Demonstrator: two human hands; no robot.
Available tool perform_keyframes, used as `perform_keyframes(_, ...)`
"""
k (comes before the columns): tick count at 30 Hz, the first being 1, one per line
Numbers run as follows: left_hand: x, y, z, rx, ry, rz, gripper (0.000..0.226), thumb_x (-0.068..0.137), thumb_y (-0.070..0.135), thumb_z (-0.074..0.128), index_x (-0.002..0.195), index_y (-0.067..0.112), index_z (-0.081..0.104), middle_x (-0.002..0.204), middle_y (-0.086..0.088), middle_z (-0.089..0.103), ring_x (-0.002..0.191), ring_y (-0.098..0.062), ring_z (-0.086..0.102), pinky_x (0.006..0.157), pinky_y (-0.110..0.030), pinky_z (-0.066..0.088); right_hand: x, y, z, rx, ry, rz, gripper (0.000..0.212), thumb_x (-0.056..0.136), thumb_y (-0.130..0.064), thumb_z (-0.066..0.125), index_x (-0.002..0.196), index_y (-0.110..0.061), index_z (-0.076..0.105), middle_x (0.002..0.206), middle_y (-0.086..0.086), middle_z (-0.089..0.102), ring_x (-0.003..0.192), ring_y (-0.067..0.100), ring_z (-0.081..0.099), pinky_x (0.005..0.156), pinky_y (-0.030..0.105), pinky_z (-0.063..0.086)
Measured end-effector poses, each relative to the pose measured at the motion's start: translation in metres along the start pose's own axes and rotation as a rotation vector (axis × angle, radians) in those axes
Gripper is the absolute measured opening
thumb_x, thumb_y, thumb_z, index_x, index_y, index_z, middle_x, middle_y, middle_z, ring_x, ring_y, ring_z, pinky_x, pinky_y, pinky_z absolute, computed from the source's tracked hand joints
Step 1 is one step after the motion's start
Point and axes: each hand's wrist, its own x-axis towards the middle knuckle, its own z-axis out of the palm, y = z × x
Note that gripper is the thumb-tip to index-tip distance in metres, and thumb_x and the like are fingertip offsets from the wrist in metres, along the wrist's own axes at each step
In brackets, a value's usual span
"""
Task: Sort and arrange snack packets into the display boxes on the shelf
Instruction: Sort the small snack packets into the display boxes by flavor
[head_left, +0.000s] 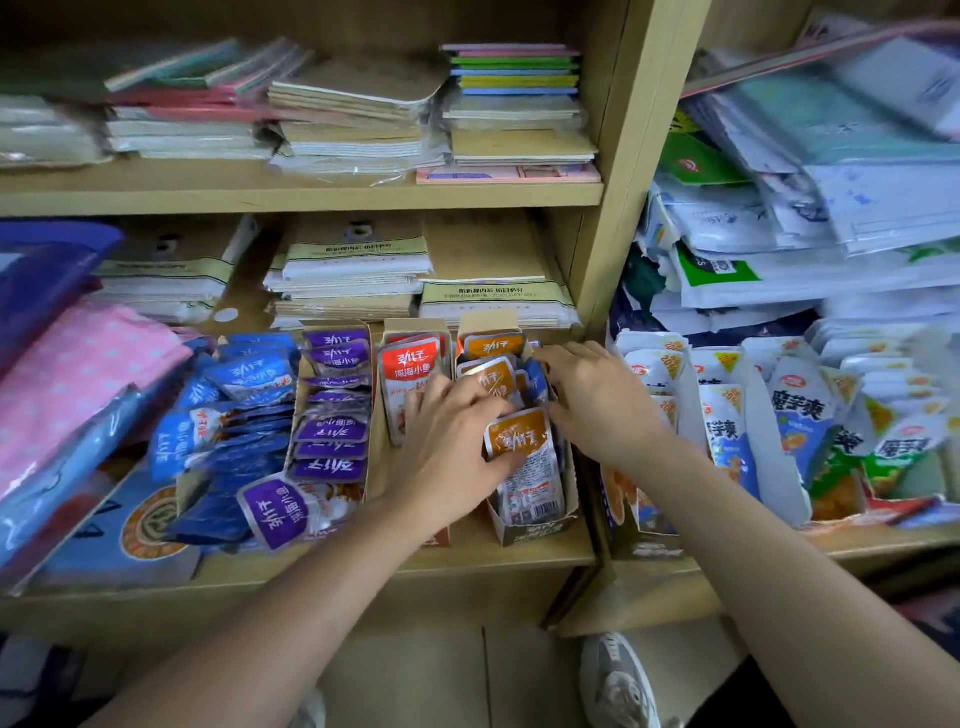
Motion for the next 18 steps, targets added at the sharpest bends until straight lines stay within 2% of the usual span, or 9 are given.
perform_keyframes(1, -0.001, -0.003, 0.000, -0.055, 0.024, 0.000, 0.050, 0.082, 0.053, 0.076, 0.125, 0.030, 0.066, 0.120, 0.012, 0.059, 0.123, -0.017, 0.042, 0.102, -0.040, 0.033, 0.001, 0.001, 0.000, 0.024, 0.012, 0.018, 0.048, 0.085, -0.018, 0.072, 0.131, -0.012, 0.060, 0.119, 0.009, 0.066, 0.110, 0.028, 0.057, 0.091, 0.038, 0.046)
perform_keyframes(3, -0.004, -0.009, -0.002, -0.139, 0.075, 0.005, 0.026, 0.079, 0.047, 0.080, 0.099, 0.033, 0.070, 0.101, 0.019, 0.060, 0.110, -0.012, 0.050, 0.097, -0.040, 0.038, 0.001, 0.001, -0.001, 0.058, 0.029, 0.029, 0.046, 0.082, -0.013, 0.075, 0.126, -0.012, 0.063, 0.113, 0.009, 0.067, 0.107, 0.029, 0.058, 0.087, 0.038, 0.046)
perform_keyframes(5, -0.008, -0.014, -0.004, -0.199, 0.104, 0.004, 0.020, 0.077, 0.042, 0.083, 0.085, 0.032, 0.068, 0.084, 0.025, 0.057, 0.093, -0.008, 0.055, 0.084, -0.038, 0.041, 0.001, 0.000, -0.002, 0.104, 0.049, 0.031, 0.037, 0.081, -0.009, 0.074, 0.116, -0.010, 0.066, 0.106, 0.009, 0.068, 0.100, 0.029, 0.060, 0.079, 0.037, 0.047)
perform_keyframes(7, -0.013, -0.015, -0.008, -0.219, 0.116, -0.009, 0.019, 0.077, 0.040, 0.084, 0.082, 0.033, 0.068, 0.078, 0.026, 0.055, 0.082, -0.005, 0.053, 0.075, -0.033, 0.036, 0.003, 0.000, -0.003, 0.140, 0.041, 0.064, 0.029, 0.081, -0.006, 0.070, 0.109, -0.010, 0.067, 0.099, 0.009, 0.070, 0.093, 0.028, 0.063, 0.074, 0.037, 0.051)
perform_keyframes(10, -0.017, -0.016, -0.017, -0.240, 0.041, -0.028, 0.023, 0.077, 0.040, 0.084, 0.083, 0.041, 0.061, 0.090, 0.017, 0.060, 0.090, -0.006, 0.052, 0.080, -0.032, 0.036, 0.006, 0.003, -0.002, 0.205, 0.039, 0.136, 0.031, 0.080, 0.000, 0.066, 0.108, -0.011, 0.070, 0.085, 0.004, 0.071, 0.082, 0.027, 0.066, 0.072, 0.042, 0.056)
perform_keyframes(12, -0.018, -0.018, -0.024, -0.273, -0.026, -0.007, 0.025, 0.077, 0.038, 0.084, 0.082, 0.043, 0.059, 0.091, 0.023, 0.055, 0.092, 0.001, 0.047, 0.081, -0.032, 0.033, 0.006, 0.006, -0.004, 0.294, 0.108, 0.159, 0.030, 0.080, 0.006, 0.064, 0.106, -0.007, 0.073, 0.078, -0.003, 0.068, 0.075, 0.020, 0.063, 0.074, 0.040, 0.057)
perform_keyframes(14, -0.020, -0.024, -0.028, -0.287, -0.050, 0.021, 0.023, 0.078, 0.038, 0.083, 0.080, 0.043, 0.061, 0.089, 0.027, 0.052, 0.094, 0.006, 0.045, 0.082, -0.033, 0.035, 0.004, 0.007, -0.009, 0.397, 0.174, 0.192, 0.034, 0.084, 0.006, 0.064, 0.115, -0.006, 0.071, 0.077, -0.005, 0.066, 0.070, 0.016, 0.060, 0.077, 0.030, 0.055)
perform_keyframes(16, -0.023, -0.028, -0.028, -0.307, -0.039, 0.042, 0.018, 0.077, 0.038, 0.084, 0.082, 0.040, 0.067, 0.087, 0.027, 0.053, 0.092, 0.005, 0.048, 0.084, -0.037, 0.040, 0.002, 0.010, -0.018, 0.511, 0.209, 0.234, 0.041, 0.090, 0.002, 0.062, 0.130, -0.009, 0.064, 0.081, 0.003, 0.068, 0.070, 0.016, 0.060, 0.071, 0.014, 0.050)
perform_keyframes(18, -0.024, -0.028, -0.026, -0.295, -0.009, 0.065, 0.017, 0.078, 0.038, 0.083, 0.090, 0.037, 0.071, 0.085, 0.032, 0.053, 0.091, 0.005, 0.049, 0.084, -0.040, 0.044, 0.001, 0.016, -0.024, 0.595, 0.262, 0.242, 0.036, 0.094, -0.004, 0.061, 0.128, -0.014, 0.067, 0.085, 0.004, 0.066, 0.075, 0.012, 0.059, 0.064, 0.014, 0.047)
